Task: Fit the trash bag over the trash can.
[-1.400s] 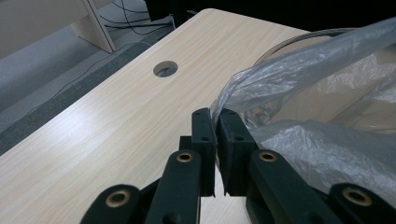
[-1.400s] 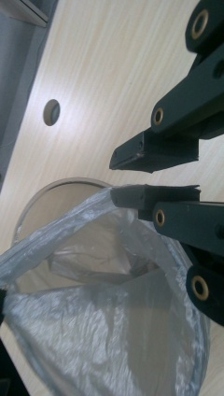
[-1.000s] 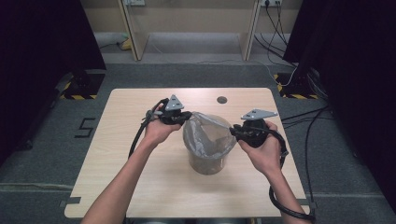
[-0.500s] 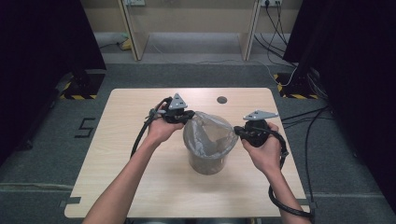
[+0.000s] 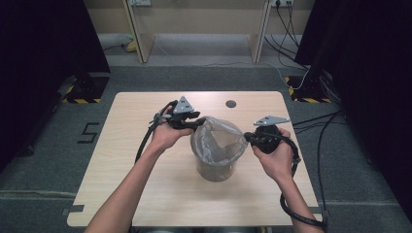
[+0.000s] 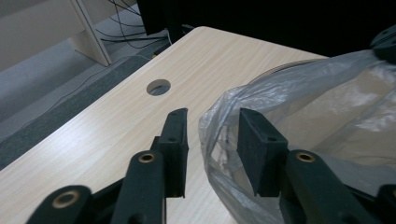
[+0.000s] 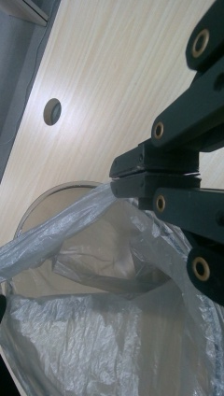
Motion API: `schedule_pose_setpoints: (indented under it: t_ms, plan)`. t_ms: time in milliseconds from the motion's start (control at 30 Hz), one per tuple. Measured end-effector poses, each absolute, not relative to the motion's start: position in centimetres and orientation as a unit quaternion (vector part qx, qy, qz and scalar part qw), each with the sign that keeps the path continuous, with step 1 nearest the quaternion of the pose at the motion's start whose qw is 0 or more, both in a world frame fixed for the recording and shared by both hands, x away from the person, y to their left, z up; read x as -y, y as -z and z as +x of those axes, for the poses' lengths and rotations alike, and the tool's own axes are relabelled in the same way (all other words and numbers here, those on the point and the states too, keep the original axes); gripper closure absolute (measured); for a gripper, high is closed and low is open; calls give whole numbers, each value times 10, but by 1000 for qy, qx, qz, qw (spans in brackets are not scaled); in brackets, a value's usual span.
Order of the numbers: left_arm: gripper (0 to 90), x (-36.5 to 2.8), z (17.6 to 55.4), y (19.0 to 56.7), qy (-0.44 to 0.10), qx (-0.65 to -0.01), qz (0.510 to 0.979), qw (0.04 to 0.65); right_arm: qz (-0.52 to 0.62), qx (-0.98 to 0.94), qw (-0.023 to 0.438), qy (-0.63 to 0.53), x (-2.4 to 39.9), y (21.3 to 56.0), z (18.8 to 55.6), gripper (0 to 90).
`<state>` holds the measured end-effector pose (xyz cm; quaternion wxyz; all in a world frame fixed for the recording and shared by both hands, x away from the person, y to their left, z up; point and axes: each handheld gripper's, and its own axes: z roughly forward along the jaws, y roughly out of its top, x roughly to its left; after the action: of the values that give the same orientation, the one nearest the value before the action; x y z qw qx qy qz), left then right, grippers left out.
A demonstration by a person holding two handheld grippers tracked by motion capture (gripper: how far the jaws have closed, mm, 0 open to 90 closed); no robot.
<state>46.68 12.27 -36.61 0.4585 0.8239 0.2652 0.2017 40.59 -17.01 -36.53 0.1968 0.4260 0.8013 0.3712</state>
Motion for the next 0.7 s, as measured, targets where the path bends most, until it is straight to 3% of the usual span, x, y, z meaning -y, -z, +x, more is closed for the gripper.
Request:
schedule_pose_setpoints:
  t_ms: [167, 467, 700]
  plan:
    - [622, -129, 462, 361, -188, -265, 818, 474, 425, -801, 199, -372, 170, 364, 405, 868]
    - [732, -136, 467, 365, -165, -276, 823, 469, 418, -790, 209, -396, 165, 348, 401, 735]
    - [825, -134, 472, 369, -166, -279, 824, 464, 405, -799, 205, -394, 156, 343, 410, 723]
